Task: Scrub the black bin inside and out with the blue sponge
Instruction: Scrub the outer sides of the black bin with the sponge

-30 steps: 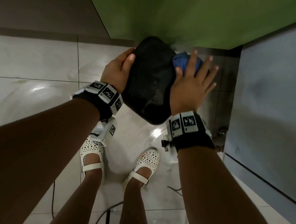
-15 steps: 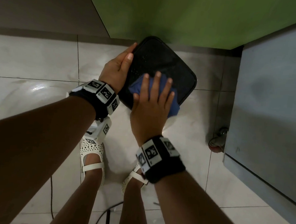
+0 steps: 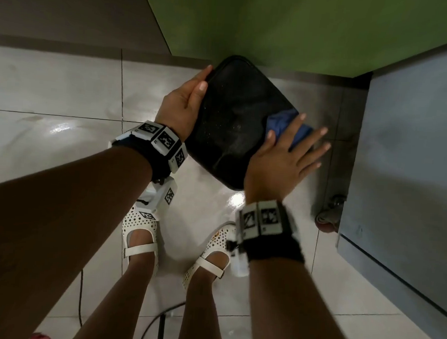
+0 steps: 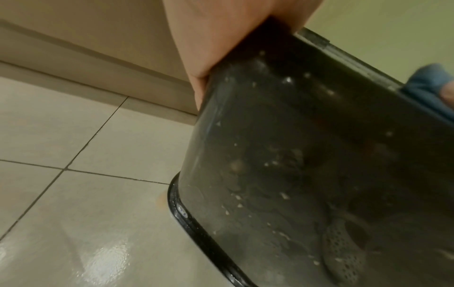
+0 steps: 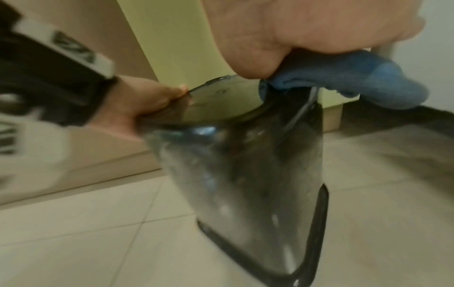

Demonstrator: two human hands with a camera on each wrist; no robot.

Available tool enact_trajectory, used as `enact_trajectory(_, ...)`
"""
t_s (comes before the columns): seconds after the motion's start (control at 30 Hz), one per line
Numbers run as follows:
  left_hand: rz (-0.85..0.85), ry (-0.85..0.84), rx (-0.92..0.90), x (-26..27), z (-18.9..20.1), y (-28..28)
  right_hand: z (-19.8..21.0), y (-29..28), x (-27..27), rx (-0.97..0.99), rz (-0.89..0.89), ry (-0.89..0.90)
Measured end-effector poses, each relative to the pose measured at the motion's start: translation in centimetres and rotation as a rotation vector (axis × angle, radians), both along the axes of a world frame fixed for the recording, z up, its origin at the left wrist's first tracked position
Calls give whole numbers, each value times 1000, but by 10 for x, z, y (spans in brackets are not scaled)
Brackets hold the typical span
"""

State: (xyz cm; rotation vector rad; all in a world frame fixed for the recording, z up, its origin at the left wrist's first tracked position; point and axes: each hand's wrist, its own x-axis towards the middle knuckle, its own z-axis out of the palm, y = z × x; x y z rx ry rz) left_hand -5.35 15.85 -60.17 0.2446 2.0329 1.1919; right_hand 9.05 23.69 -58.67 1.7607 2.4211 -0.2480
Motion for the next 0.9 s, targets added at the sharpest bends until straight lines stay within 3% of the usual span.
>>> enact_trajectory(0.17, 32, -58, 31, 0, 0, 0, 2, -70, 1, -24, 150, -42)
enact_trajectory(0.33, 26, -101, 53, -3, 2, -1, 4, -59, -33, -87, 477, 55)
enact_trajectory(0.4, -4, -87, 50, -5, 3, -2, 2, -30, -53, -22, 484, 97)
enact_trajectory(0.53, 19, -104, 46, -1, 4, 0, 8, 34, -73, -152, 363, 16)
enact_trajectory(0.6, 58, -102, 45, 1, 4, 1, 11, 40, -75, -121, 326, -7)
enact_trajectory(0.7, 94, -78, 31, 4, 4, 2, 10, 18, -68, -116, 353, 7)
enact_trajectory(0.9, 109, 3, -17, 6, 11, 3, 10, -42, -2, -94, 640, 29)
